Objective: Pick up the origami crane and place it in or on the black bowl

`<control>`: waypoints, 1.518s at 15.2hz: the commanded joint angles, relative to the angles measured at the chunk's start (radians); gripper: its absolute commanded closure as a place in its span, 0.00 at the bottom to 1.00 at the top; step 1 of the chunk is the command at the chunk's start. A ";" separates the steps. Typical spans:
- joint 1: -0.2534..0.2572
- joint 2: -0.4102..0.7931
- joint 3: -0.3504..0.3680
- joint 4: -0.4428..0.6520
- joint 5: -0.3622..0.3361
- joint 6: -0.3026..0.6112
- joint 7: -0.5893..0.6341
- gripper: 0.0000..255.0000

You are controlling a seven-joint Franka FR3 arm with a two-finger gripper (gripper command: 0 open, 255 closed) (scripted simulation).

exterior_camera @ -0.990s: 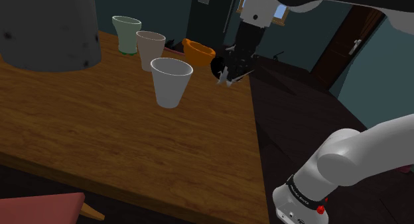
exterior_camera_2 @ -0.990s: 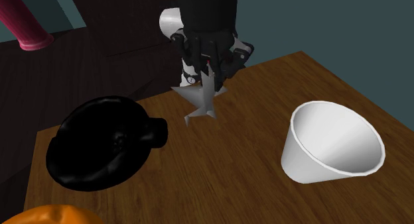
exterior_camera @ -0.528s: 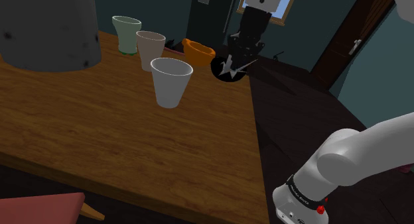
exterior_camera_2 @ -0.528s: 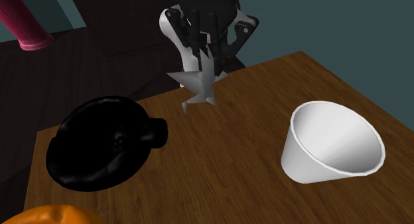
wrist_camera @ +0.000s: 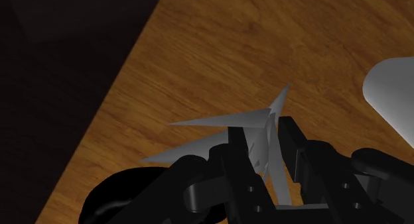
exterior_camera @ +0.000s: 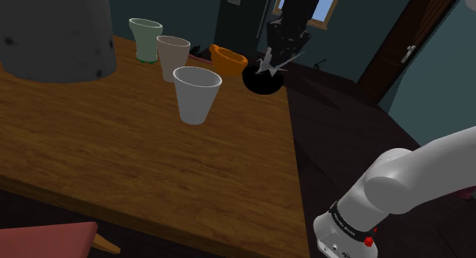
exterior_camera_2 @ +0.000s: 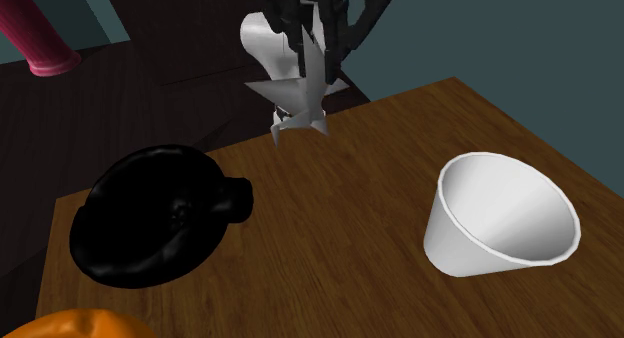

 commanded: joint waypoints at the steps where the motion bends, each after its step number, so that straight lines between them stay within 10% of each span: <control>1: -0.002 0.010 -0.002 0.039 -0.003 -0.029 0.002 1.00; 18: -0.102 0.375 -0.142 0.475 -0.107 -0.127 -0.225 1.00; 23: -0.103 0.339 -0.144 0.361 -0.103 -0.049 -0.232 1.00</control>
